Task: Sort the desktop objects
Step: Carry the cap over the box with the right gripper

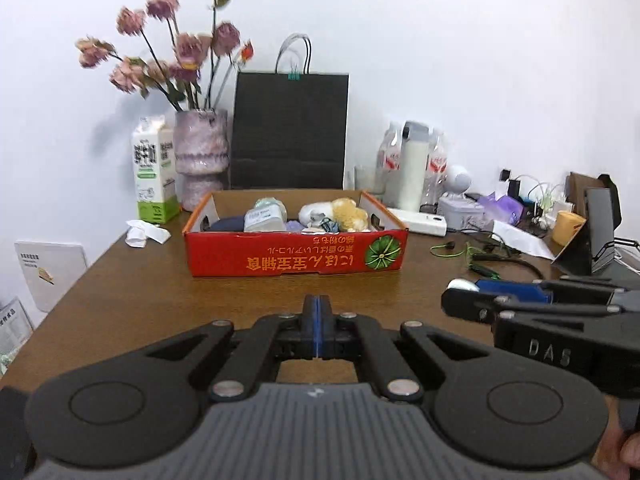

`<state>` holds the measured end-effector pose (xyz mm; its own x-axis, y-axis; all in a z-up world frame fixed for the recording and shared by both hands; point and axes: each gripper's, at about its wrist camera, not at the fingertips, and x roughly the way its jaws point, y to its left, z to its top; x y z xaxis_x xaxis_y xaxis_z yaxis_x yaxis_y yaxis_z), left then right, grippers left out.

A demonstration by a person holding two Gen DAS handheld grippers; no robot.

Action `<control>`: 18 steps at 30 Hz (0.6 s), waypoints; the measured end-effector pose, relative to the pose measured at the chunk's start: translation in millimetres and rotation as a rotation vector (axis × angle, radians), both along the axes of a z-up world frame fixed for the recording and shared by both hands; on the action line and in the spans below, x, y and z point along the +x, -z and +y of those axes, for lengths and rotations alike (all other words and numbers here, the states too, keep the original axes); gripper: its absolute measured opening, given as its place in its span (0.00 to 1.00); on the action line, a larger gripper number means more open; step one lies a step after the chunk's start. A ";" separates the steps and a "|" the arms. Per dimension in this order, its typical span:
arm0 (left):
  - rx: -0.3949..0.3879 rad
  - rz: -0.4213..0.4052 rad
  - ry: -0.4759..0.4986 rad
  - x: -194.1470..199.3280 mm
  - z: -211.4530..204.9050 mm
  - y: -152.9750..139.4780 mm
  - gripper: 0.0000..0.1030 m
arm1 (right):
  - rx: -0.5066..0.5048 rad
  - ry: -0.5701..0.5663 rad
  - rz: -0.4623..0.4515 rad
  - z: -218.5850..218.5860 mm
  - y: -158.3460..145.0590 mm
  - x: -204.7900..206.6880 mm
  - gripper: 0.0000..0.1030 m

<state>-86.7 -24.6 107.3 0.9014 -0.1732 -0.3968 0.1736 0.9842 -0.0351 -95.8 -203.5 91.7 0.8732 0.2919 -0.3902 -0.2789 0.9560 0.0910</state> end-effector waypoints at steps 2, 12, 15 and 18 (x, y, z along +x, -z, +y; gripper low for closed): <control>-0.013 -0.002 -0.004 -18.2 -0.8 -0.9 0.01 | -0.008 0.003 -0.024 0.6 -5.7 -18.5 0.26; -0.022 -0.075 0.044 -57.6 -11.1 -14.7 0.01 | -0.009 -0.039 -0.136 8.2 -23.5 -74.6 0.26; -0.030 -0.068 0.046 -52.4 -10.2 -13.3 0.01 | -0.010 -0.038 -0.143 9.4 -24.6 -68.0 0.26; -0.039 -0.064 0.035 -41.8 -5.4 -15.0 0.01 | -0.013 -0.034 -0.131 8.4 -25.4 -58.0 0.27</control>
